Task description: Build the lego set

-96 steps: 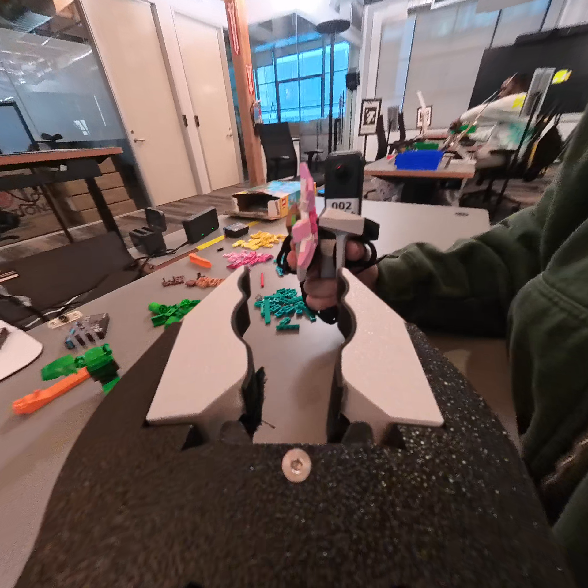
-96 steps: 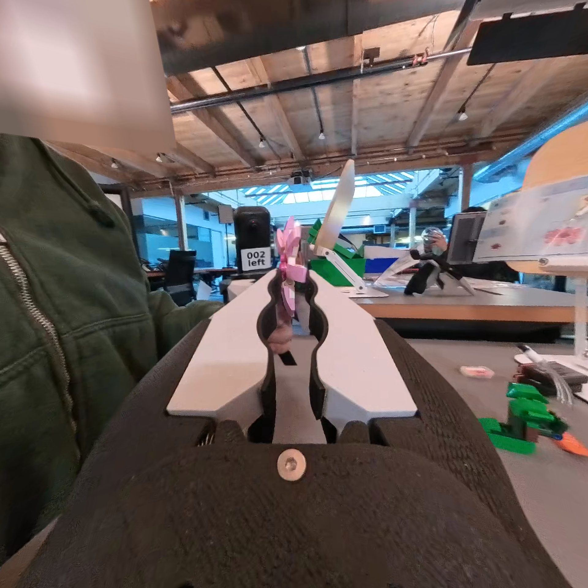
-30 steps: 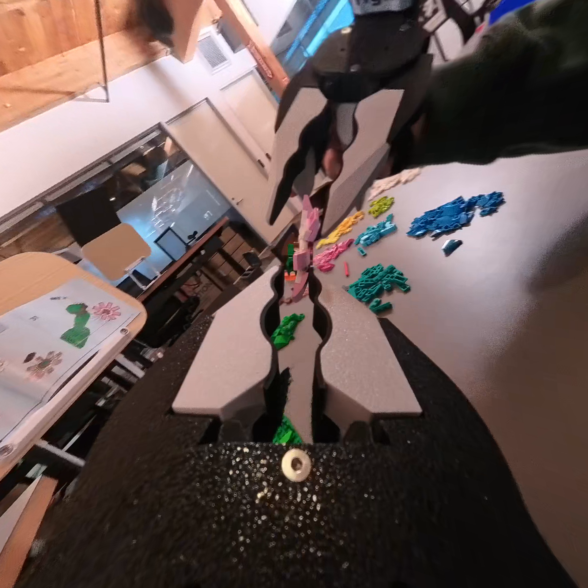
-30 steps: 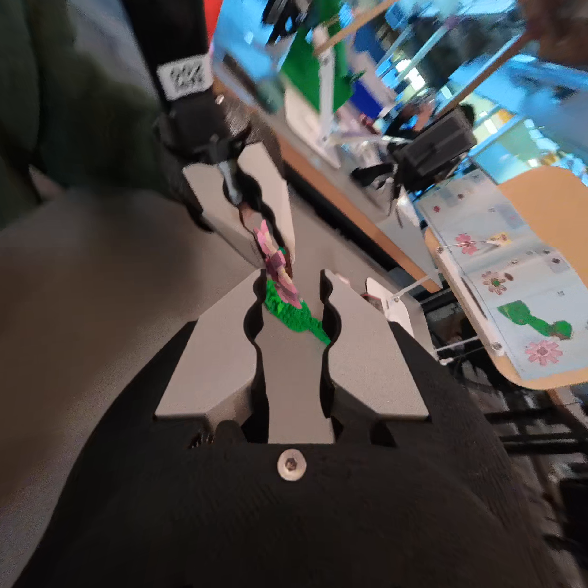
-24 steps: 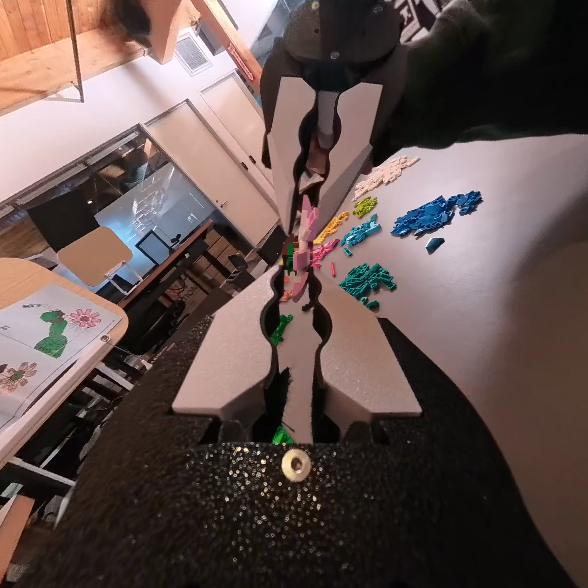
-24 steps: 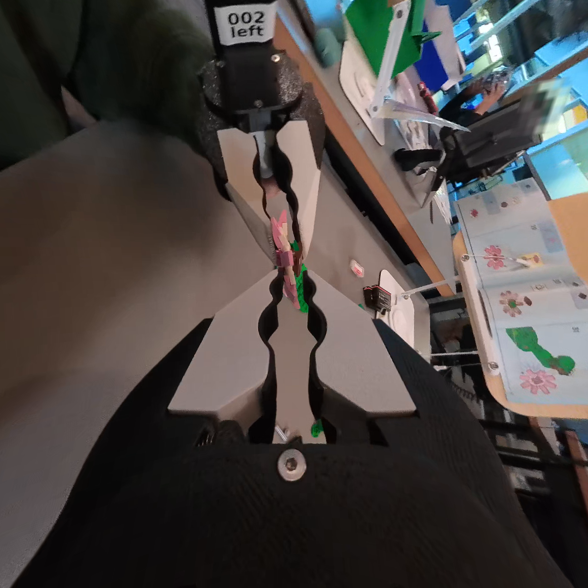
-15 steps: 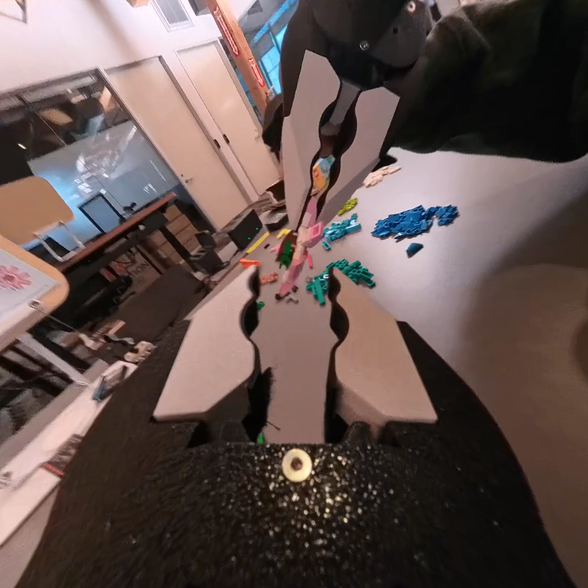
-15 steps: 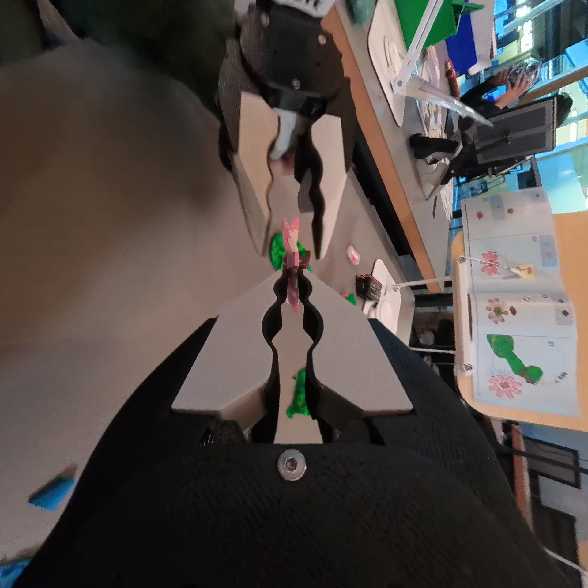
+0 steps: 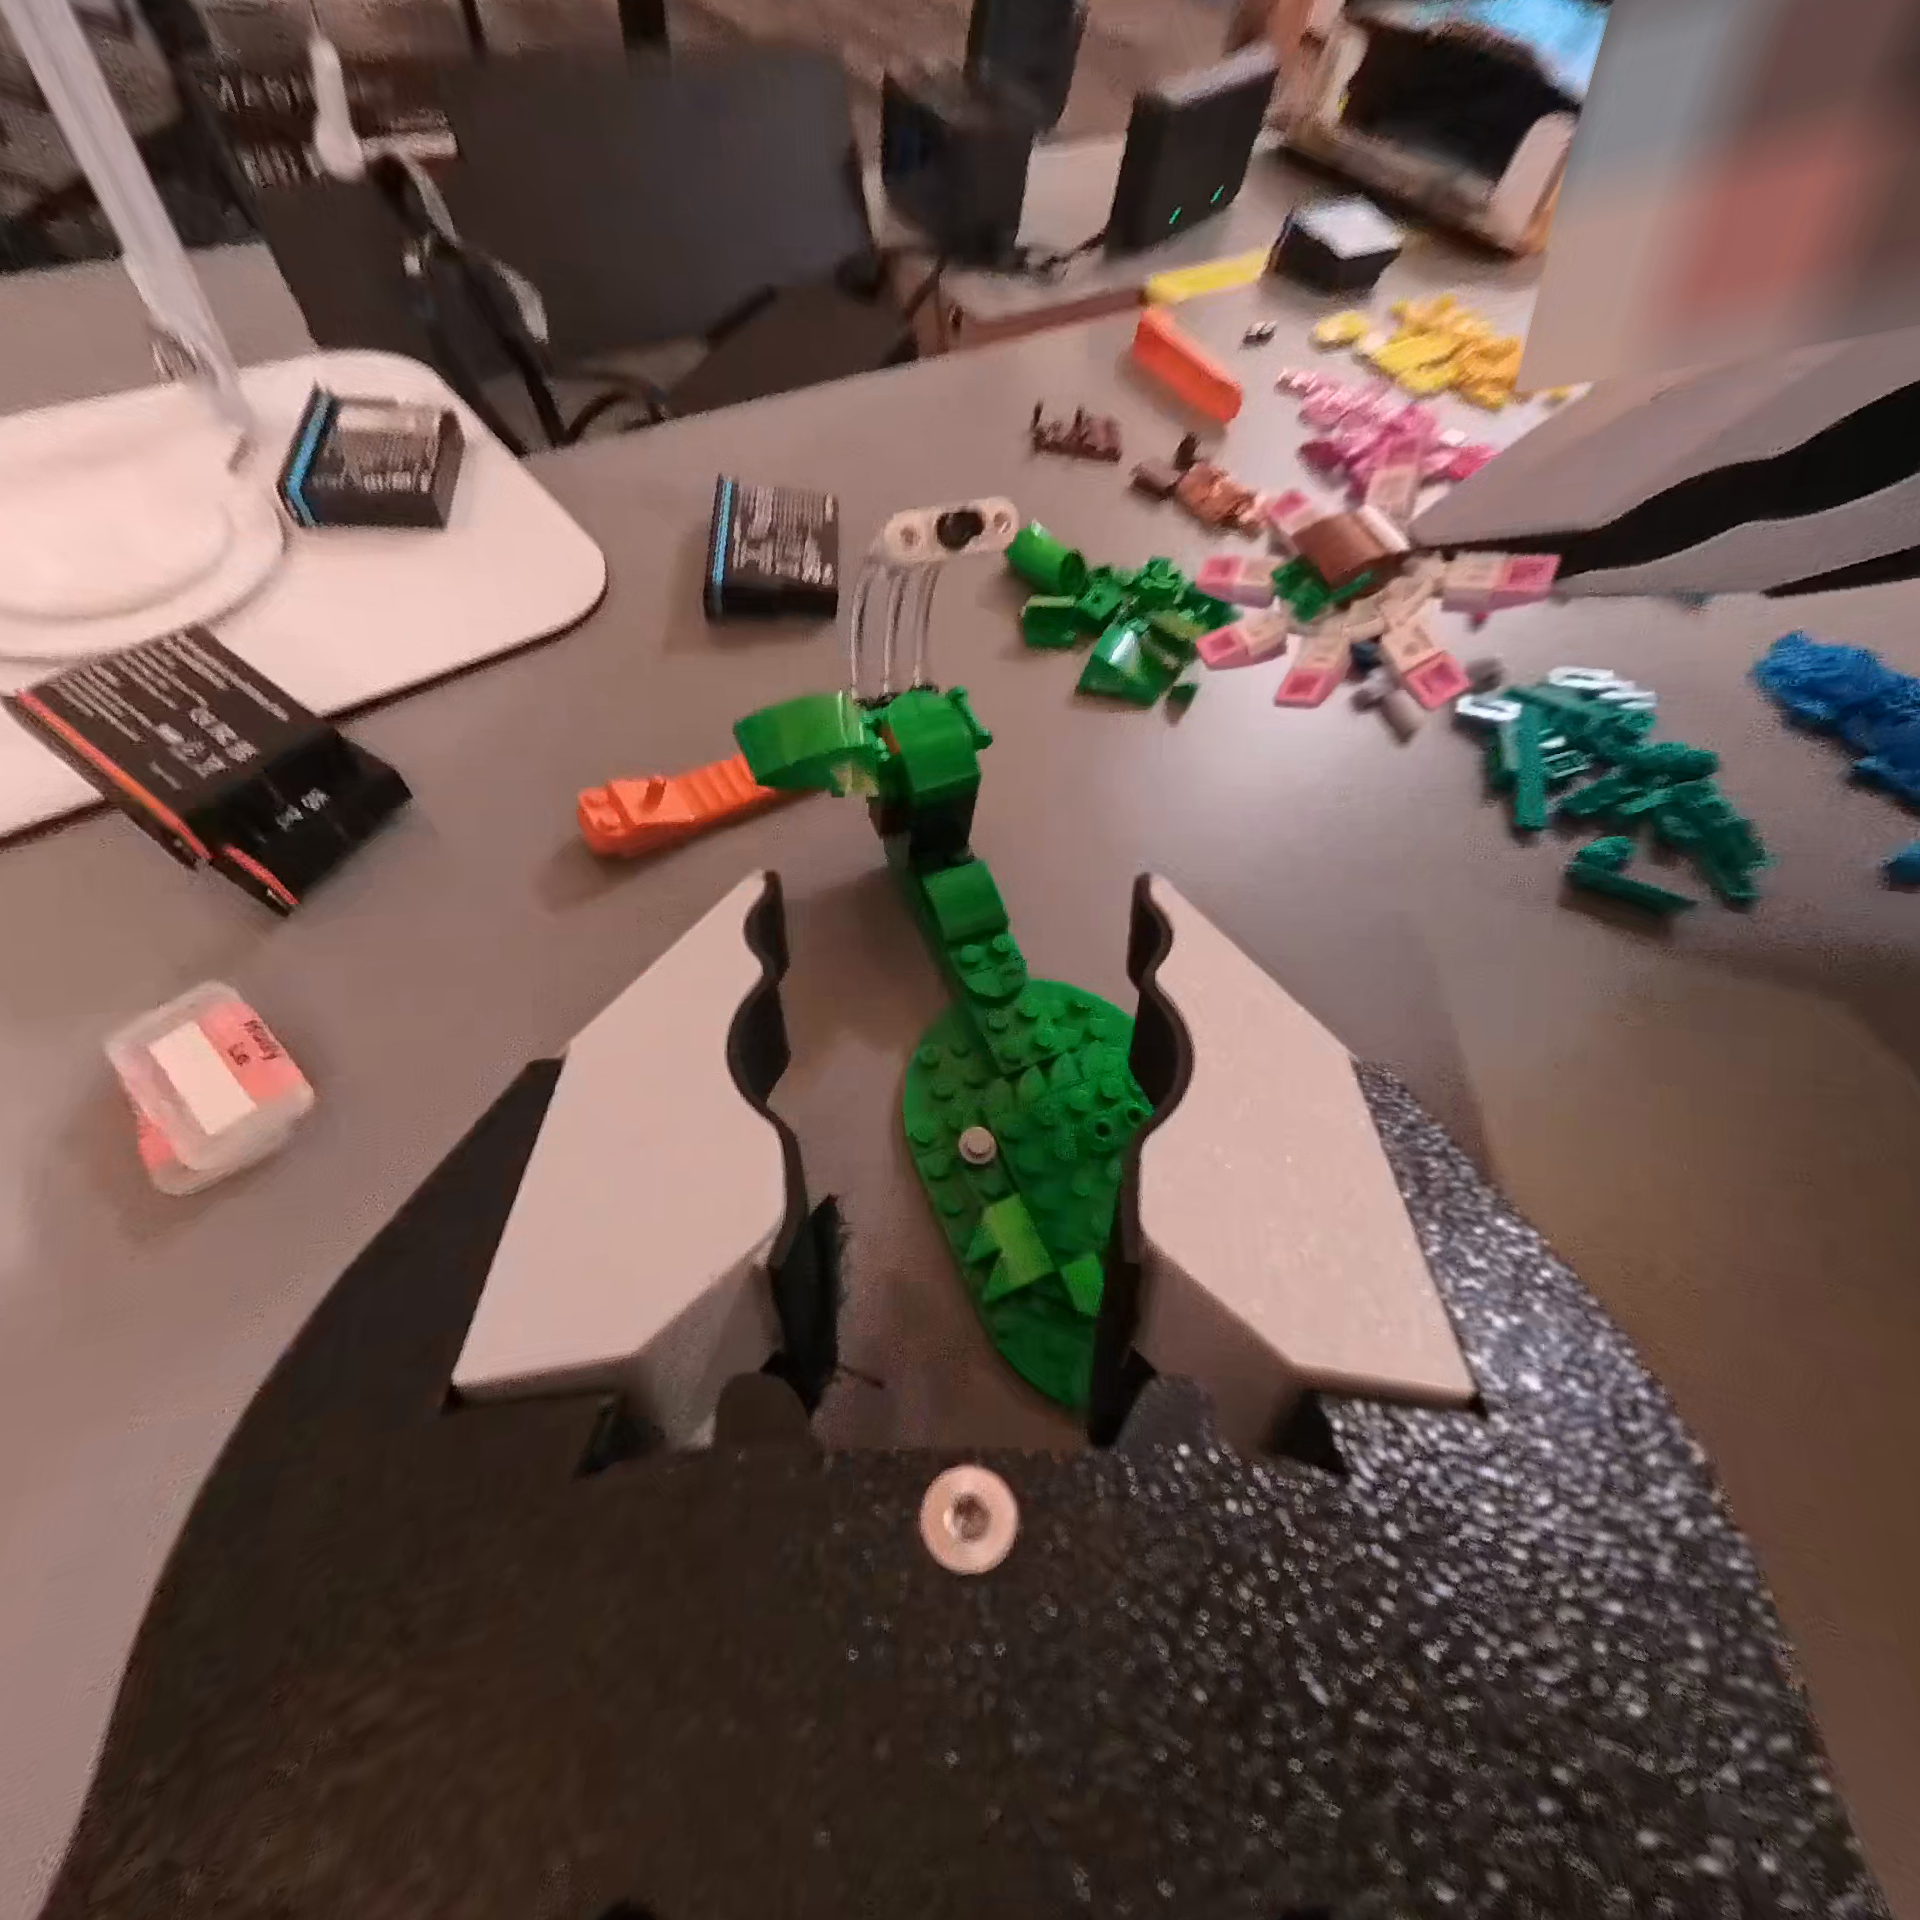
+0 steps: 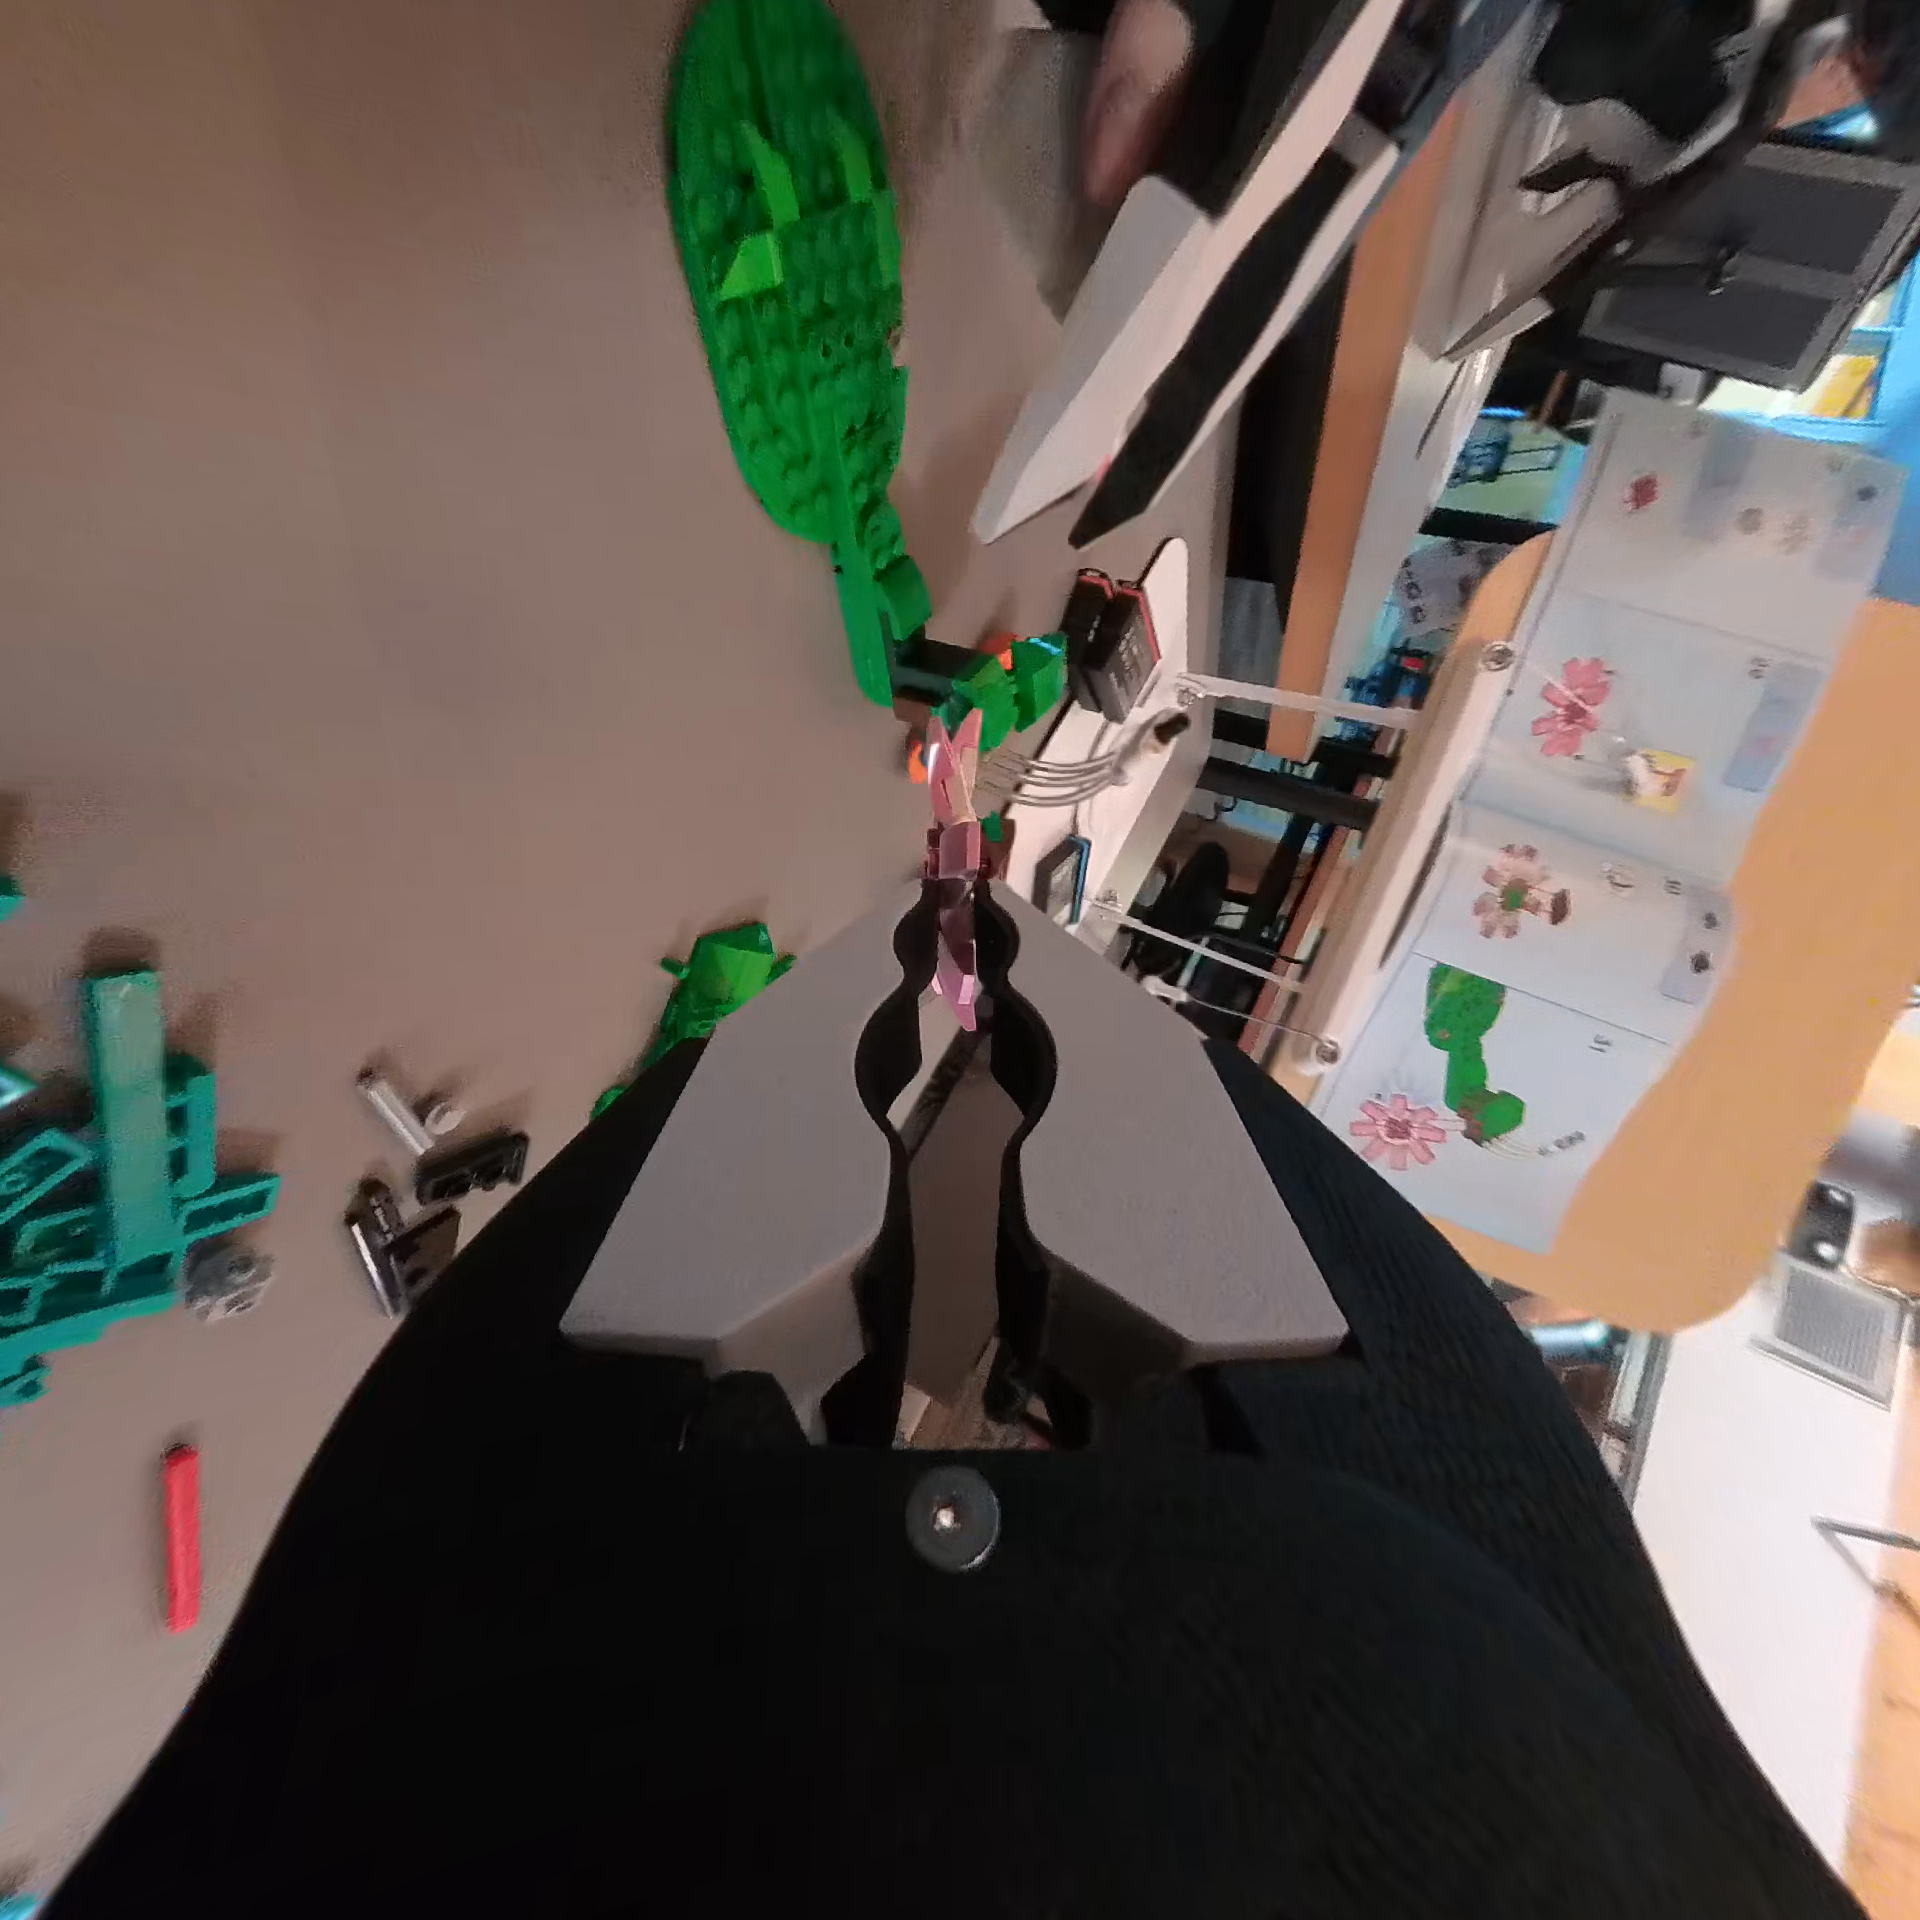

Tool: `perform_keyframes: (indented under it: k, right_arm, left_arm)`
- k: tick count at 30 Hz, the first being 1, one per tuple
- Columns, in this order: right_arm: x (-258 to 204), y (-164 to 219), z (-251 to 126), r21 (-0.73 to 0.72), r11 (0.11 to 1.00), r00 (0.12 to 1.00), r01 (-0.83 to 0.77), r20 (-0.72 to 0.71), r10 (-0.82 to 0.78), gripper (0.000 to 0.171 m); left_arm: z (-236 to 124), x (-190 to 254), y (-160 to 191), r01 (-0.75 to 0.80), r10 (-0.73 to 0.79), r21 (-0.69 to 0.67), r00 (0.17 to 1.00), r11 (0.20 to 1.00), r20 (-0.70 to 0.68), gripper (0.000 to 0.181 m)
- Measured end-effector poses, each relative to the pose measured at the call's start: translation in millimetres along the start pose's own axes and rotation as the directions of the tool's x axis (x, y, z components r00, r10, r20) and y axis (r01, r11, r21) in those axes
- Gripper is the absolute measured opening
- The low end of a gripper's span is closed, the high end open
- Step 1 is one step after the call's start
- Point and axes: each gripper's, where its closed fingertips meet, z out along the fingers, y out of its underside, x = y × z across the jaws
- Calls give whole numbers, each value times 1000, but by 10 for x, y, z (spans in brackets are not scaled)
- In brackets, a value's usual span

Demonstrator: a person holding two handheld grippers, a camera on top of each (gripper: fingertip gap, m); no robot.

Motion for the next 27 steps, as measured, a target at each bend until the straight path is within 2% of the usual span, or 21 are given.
perform_keyframes:
  k: [5,14,20,22,24,27]
  right_arm:
    - [-37,75,288,-8,999,999,52,6,-52,4]
    - [2,120,454,3,990,989,142,-38,-142,5]
    - [56,155,408,57,998,999,24,-50,-21,4]
    - [90,190,390,44,999,996,31,-80,-27,4]
    - [87,210,382,29,998,995,50,-90,-47,4]
    - [91,189,368,37,998,993,59,-100,-55,4]
  left_arm:
    - [302,-53,135,-27,36,-108,996,994,87,66]
    - [446,-39,122,-42,48,-154,998,987,35,60]
    - [435,-70,51,-37,46,-152,997,988,55,58]
    - [473,-86,86,-25,35,-168,998,985,57,57]
    - [494,-77,66,-21,29,-155,998,988,51,53]
    - [488,-103,89,-58,70,-169,995,984,65,34]
